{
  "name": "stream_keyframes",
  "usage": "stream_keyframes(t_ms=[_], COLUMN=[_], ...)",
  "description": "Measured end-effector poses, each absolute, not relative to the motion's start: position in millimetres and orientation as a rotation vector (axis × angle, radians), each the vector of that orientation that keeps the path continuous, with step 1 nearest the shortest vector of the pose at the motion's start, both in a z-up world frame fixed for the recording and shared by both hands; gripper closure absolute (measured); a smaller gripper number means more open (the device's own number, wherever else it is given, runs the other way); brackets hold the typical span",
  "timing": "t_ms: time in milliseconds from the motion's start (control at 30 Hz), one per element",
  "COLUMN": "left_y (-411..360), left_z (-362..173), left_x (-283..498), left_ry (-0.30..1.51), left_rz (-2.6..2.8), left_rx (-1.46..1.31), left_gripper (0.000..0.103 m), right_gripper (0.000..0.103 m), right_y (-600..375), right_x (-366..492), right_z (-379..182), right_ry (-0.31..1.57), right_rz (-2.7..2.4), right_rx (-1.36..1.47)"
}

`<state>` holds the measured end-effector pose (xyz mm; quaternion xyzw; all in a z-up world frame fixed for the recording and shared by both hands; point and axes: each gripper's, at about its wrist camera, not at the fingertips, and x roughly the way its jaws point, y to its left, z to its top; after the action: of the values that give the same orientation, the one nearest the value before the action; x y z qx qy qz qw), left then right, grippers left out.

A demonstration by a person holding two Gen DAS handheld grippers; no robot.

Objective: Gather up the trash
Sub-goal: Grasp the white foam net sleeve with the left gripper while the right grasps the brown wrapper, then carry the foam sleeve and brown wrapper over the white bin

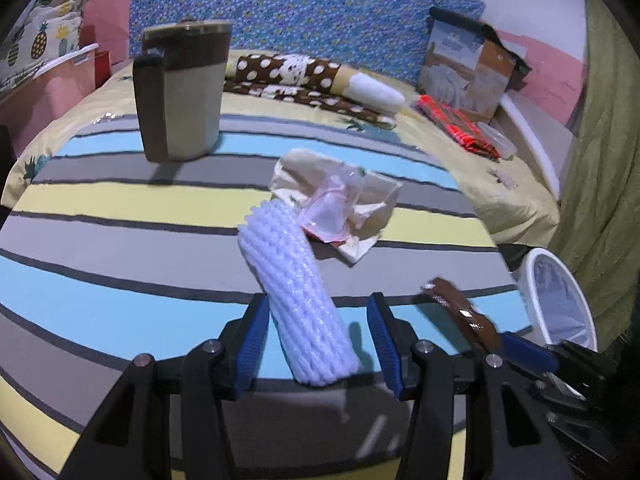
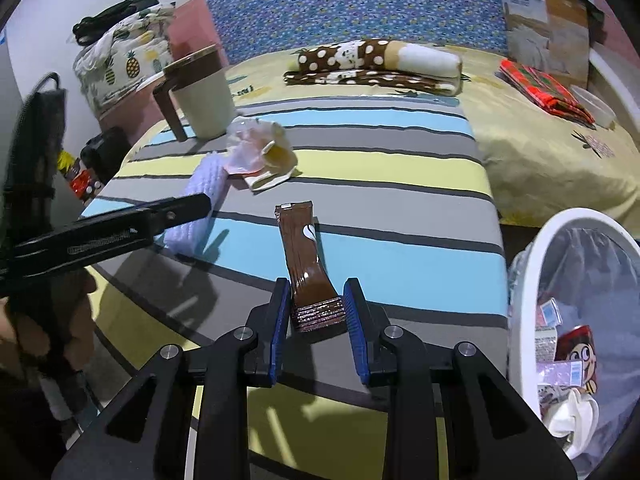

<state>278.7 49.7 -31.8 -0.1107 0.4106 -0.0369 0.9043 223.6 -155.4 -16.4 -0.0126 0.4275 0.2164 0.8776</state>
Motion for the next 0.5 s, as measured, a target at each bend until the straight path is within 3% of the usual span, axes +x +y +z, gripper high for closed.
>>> stream_keyframes(t_ms=[67, 200, 300, 500], left_y=[50.2, 51.7, 53.1, 49.0], left_z=[-36.5, -37.5, -35.4, -26.9], left_x=[280.7, 274.0, 265.3, 240.6], left_ry=[0.866, 0.872, 0.867, 0.847], left_rz=[-0.07, -0.064, -0.07, -0.098], left_rx=[-0.232, -0.224, -0.221, -0.209], left_gripper=[0.051, 0.069, 0.075, 0.078], right_gripper=[0.073, 0.073, 0.073, 0.073], right_y=[-157.2, -161.3, -162.8, -167.5], right_x=[223.8, 220.5, 214.0, 200.8], right_z=[-15.2, -11.8, -7.9, -0.4], right_ry=[0.886, 0.874, 0.86, 0.837], right_rz=[0.444, 0.438, 0.43, 0.414], right_rx=[-0.022, -0.014, -0.014, -0.008])
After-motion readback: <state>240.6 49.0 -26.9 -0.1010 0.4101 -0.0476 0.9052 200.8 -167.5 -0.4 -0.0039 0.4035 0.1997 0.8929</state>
